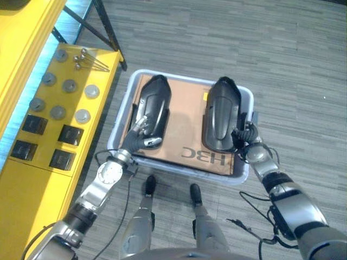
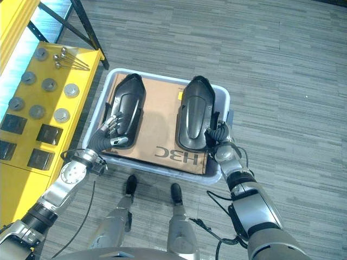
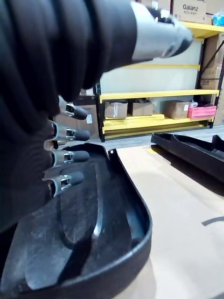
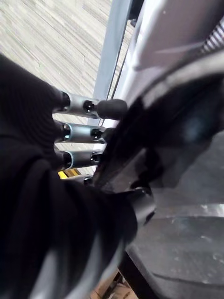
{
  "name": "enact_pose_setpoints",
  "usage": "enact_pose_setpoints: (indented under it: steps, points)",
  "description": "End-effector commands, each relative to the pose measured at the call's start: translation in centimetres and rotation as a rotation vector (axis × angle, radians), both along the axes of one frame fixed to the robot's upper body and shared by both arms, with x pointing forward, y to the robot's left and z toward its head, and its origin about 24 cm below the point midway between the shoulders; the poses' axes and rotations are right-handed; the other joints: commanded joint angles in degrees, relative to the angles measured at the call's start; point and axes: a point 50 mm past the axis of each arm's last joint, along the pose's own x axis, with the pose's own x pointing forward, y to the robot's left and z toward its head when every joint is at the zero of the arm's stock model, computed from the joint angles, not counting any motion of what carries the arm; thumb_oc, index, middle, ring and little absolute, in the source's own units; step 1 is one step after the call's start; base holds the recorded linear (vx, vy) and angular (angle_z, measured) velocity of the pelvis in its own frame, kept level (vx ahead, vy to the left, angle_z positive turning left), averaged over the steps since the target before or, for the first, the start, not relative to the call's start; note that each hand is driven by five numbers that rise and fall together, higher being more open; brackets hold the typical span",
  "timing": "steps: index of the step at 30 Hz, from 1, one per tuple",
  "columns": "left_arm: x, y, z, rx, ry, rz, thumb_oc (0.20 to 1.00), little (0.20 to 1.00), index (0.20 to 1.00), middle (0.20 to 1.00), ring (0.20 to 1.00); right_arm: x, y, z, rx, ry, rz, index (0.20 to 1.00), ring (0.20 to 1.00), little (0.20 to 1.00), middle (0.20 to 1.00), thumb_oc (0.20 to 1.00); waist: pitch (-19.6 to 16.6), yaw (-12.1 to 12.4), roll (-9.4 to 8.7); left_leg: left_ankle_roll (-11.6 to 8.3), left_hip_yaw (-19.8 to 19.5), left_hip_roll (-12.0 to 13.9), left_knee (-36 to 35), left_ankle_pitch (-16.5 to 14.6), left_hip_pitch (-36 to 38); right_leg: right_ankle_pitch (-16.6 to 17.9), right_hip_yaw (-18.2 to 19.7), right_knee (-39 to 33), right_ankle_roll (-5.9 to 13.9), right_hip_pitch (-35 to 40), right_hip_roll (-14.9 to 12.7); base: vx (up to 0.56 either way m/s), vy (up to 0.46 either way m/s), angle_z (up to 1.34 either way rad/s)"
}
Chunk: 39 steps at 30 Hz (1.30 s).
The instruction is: Move parts from the plastic box to the shelf.
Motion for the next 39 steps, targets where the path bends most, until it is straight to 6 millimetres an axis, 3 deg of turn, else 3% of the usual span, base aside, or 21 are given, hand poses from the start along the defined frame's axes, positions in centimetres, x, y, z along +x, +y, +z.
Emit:
enact_pose_setpoints:
  steps: [1,8,12,14,16,18,20,25,34,36,39]
  points:
    - [-0.1,1.8,1.6,-0.006,-0.095,0.041,1.000,1.000,1.000,1.000,1.000,-1.8,0.1,-1.4,-0.046,0.028,0.078,0.200,0.200,0.200,0.200,0.200,-3.92,0.45,-3.09,0.54,2.14,-0.05,-0.29,-9.34,3.30,-5.94,0.47,-0.27,-0.82,1.18,-0.33,0.06,-0.011,0.01]
    - [-0.2,3.0,2.1,0.021,-0.128,0.081,1.000,1.000,1.000,1.000,1.000,-4.0,-2.5,0.1,-0.189,-0.041,0.075,0.200,0.200,0.200,0.200,0.200,-6.95,-0.85,-3.97,0.80,2.86,0.63,-0.29,-11.33,8.84,-7.48,0.04,-0.27,-0.61,6.30,-1.15,0.05,-0.004,-0.01]
    - [0.1,3.0,3.0,0.001,-0.165,0.086,1.000,1.000,1.000,1.000,1.000,-4.6,-3.5,4.6,-0.369,-0.210,0.102,0.200,0.200,0.200,0.200,0.200,-9.98,-2.16,-4.81,1.21,4.41,1.33,-0.29,-13.18,14.03,-8.27,1.02,-0.27,-0.50,10.48,-1.76,0.01,-0.002,-0.07]
    - [0.2,2.7,3.1,-0.008,-0.163,0.077,1.000,1.000,1.000,1.000,1.000,-4.6,-3.4,5.5,-0.390,-0.247,0.107,0.200,0.200,0.200,0.200,0.200,-10.36,-2.30,-4.90,1.28,4.77,1.42,-0.29,-13.47,14.94,-8.34,1.24,-0.27,-0.51,11.13,-1.84,0.02,-0.010,-0.26]
    - [0.5,1.8,3.1,-0.033,-0.146,0.043,1.000,1.000,1.000,1.000,1.000,-4.8,-2.6,8.7,-0.477,-0.380,0.148,0.200,0.200,0.200,0.200,0.200,-11.67,-2.85,-5.10,1.37,5.62,1.75,-0.29,-13.63,16.96,-8.19,2.10,-0.27,-0.57,12.79,-2.11,0.02,-0.025,-0.28]
    - [0.5,1.7,3.0,-0.034,-0.146,0.041,1.000,1.000,1.000,1.000,1.000,-4.9,-2.6,8.7,-0.478,-0.379,0.146,0.200,0.200,0.200,0.200,0.200,-11.54,-2.70,-5.09,1.37,5.68,1.76,-0.29,-13.68,17.15,-8.21,2.16,-0.27,-0.57,12.95,-2.11,0.01,-0.013,-0.18]
    - [0.8,0.3,2.3,-0.062,-0.102,-0.001,1.000,1.000,1.000,1.000,1.000,-5.4,-1.4,11.3,-0.564,-0.513,0.175,0.200,0.200,0.200,0.200,0.200,-12.96,-3.72,-5.07,1.38,6.47,2.15,-0.29,-14.31,19.02,-8.58,2.83,-0.27,-0.64,14.56,-2.31,0.04,-0.024,-0.06]
    - [1.6,-2.5,0.1,-0.141,0.034,-0.031,1.000,1.000,1.000,1.000,1.000,-6.6,1.5,13.3,-0.598,-0.695,0.232,0.200,0.200,0.200,0.200,0.200,-14.69,-5.27,-4.71,1.27,7.26,2.69,-0.29,-15.31,22.01,-9.15,3.54,-0.24,-0.92,16.86,-2.30,0.06,-0.023,-0.11]
    - [2.0,-5.0,-0.8,-0.225,0.106,-0.018,1.000,1.000,1.000,1.000,1.000,-6.9,6.6,13.8,-0.518,-0.834,0.390,0.200,0.200,0.200,0.200,0.200,-15.00,-6.00,-4.10,1.18,8.05,3.17,-0.29,-15.59,23.87,-9.36,4.22,-0.06,-1.20,18.06,-2.08,0.02,-0.013,-0.09]
    - [2.1,-6.0,-0.3,-0.286,0.116,-0.043,1.000,1.000,1.000,1.000,1.000,-6.7,8.3,13.6,-0.477,-0.859,0.446,0.200,0.200,0.200,0.200,0.200,-14.99,-6.10,-3.88,1.12,8.13,3.27,-0.29,-15.63,24.48,-9.49,4.13,-0.04,-1.27,18.62,-2.10,0.00,0.000,0.00]
    - [2.0,-6.5,0.0,-0.327,0.124,-0.058,1.000,1.000,1.000,1.000,1.000,-6.4,9.2,13.6,-0.456,-0.865,0.477,0.200,0.200,0.200,0.200,0.200,-14.95,-6.14,-3.76,1.06,8.14,3.32,-0.29,-15.67,24.72,-9.56,4.00,-0.05,-1.28,18.90,-2.14,0.00,0.000,0.00]
